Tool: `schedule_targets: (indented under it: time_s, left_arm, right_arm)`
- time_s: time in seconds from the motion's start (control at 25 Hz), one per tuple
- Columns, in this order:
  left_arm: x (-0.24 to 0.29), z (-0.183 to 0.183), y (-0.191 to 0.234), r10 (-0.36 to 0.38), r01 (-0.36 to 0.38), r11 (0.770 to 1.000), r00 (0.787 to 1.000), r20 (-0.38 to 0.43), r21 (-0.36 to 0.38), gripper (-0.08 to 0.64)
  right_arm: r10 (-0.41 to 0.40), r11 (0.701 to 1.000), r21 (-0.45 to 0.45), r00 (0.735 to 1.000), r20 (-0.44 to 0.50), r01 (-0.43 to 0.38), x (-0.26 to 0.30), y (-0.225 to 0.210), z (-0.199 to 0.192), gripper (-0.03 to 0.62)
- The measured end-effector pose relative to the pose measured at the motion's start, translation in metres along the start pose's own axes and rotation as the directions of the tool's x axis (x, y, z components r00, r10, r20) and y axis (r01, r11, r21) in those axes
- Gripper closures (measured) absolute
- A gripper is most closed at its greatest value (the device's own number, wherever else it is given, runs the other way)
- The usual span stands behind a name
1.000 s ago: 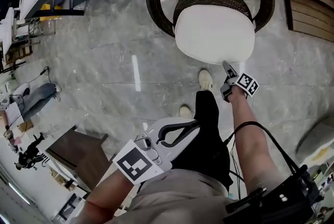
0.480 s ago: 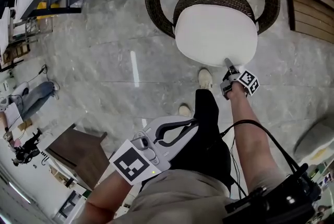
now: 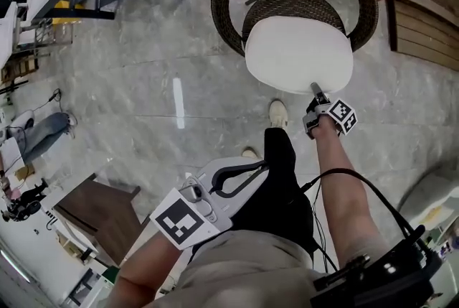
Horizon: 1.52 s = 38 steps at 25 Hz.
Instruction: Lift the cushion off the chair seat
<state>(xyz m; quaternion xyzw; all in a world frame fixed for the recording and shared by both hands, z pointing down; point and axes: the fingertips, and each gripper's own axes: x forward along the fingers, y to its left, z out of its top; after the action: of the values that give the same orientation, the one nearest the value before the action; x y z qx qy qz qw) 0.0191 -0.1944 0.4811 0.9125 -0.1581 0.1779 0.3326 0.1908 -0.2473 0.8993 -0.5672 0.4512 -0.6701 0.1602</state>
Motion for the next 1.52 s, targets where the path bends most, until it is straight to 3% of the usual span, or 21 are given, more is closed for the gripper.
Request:
schedule_targets:
  time_s: [0.4,0.76,1.0,1.52]
  left_arm:
    - [-0.059,0.009,-0.042,-0.006,0.004,1.000,0.996,0.091,0.021,0.549]
    - [-0.118,0.026,-0.095,-0.042,0.031,0.998,0.977,0.208,0.056,0.552]
    - [-0.164,0.020,-0.129,-0.072,0.046,0.993,0.966,0.250,0.110,0.552]
    - [-0.247,-0.009,-0.159,0.020,-0.058,0.992,0.948,0.318,0.111,0.552]
  right_arm:
    - [0.080,0.996,-0.047,0.996,0.038,-0.078,-0.038,0.075,-0.002,0.537]
    - [0.149,0.982,-0.119,0.989,0.018,-0.146,-0.101,0.138,-0.017,0.548]
    - [0.207,0.960,-0.190,0.978,-0.016,-0.206,-0.180,0.191,-0.054,0.548]
    - [0.334,0.905,-0.258,0.941,-0.058,-0.337,-0.344,0.274,-0.143,0.548]
